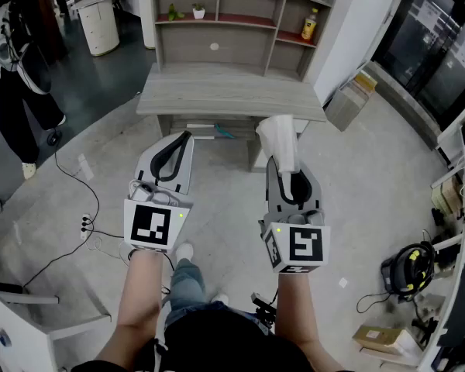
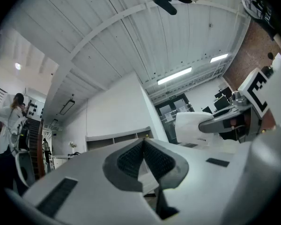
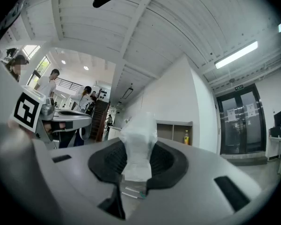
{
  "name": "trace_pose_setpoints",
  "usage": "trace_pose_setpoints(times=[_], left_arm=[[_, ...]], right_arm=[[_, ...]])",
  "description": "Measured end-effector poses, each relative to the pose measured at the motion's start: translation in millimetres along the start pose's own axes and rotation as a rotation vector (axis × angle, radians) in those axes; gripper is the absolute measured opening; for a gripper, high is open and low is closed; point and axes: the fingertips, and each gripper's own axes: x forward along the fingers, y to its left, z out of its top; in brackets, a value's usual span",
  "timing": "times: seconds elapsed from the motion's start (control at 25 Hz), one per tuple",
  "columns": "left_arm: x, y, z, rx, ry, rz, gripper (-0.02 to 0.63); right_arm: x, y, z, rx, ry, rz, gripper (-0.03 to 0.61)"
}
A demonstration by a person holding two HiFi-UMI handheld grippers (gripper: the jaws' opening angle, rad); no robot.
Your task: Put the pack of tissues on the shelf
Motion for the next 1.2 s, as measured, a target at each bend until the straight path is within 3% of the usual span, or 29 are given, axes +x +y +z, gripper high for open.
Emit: trace_pose_setpoints(times=[0.28,0.52,0.88,1.2], left_arm=[[19.2,24.0,-4.0,0.005,-0.006,-0.020,0.012],[53.9,61.5,-28.4,-0.002,-0.006,-0.047,0.012],[122.7,138.4,-68.7,-0.049,-0.036,-0.073,0.012],[153.7,209.3,-83.6,-0.064,-0.050,-0.077,0.012]], right_arm=[[28.0,7.5,3.7,-0.021,0.011,-0.006,0.114],[79.7,13.5,-9.0,-0.004,0.021,-0.022,0.114],[176.8,18.8,-15.5,-0.010,0.042,-0.082,0.115],[245.8,36.8,-9.5,-0.008,0.032,-0.131,0.115]])
